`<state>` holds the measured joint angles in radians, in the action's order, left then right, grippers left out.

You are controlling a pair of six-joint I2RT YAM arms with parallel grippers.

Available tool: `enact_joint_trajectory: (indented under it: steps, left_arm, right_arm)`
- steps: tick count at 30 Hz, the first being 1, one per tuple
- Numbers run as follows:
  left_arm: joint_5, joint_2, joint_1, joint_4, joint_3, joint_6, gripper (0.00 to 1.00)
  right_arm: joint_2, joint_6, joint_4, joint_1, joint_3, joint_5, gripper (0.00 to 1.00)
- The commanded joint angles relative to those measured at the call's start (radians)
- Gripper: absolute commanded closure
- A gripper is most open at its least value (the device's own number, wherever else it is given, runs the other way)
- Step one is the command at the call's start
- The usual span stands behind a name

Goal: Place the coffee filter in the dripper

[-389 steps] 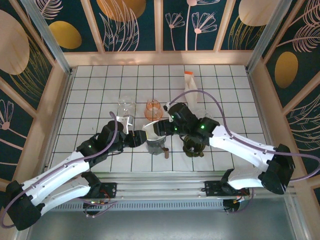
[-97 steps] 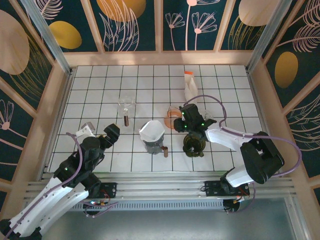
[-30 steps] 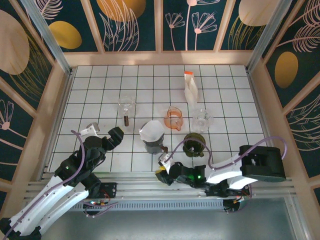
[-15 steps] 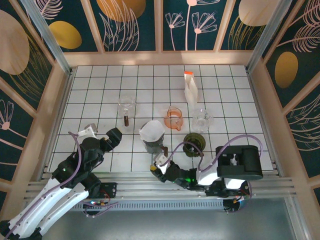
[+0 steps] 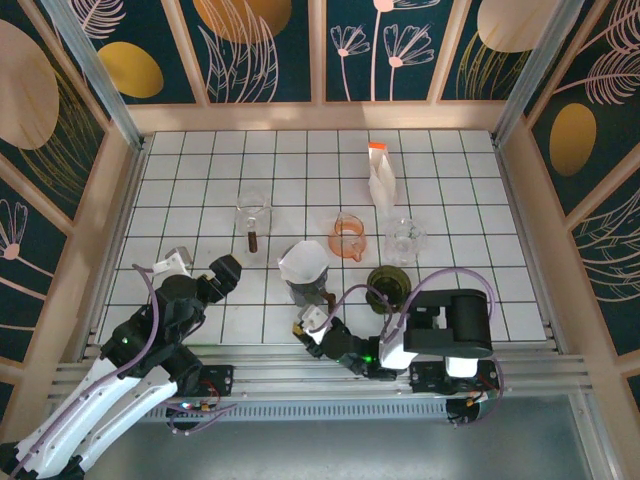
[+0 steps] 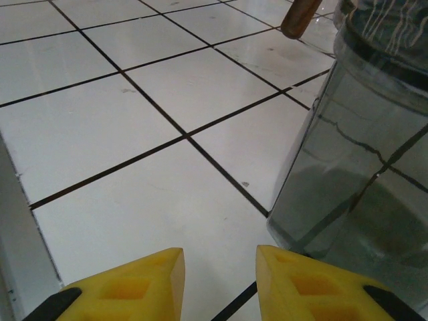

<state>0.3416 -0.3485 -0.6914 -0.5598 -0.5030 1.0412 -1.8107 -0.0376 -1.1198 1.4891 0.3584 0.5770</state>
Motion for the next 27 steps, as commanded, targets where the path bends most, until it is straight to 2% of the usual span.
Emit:
enact_joint_trajectory:
  steps: [1,18,27]
  left_arm:
    - [0.017,0.000,0.008,-0.019,-0.030,0.001,0.01]
    - [0.026,-0.003,0.007,-0.021,-0.030,-0.004,0.01]
    - [0.032,0.010,0.007,-0.031,-0.032,-0.009,0.01]
  right_arm:
    - [-0.023,0.033,-0.076,-0.019,0.020,0.051,0.66]
    - [-0.101,0.069,-0.066,-0.083,0.096,0.039,0.67]
    - [-0.110,0.076,-0.045,-0.167,0.118,-0.011,0.67]
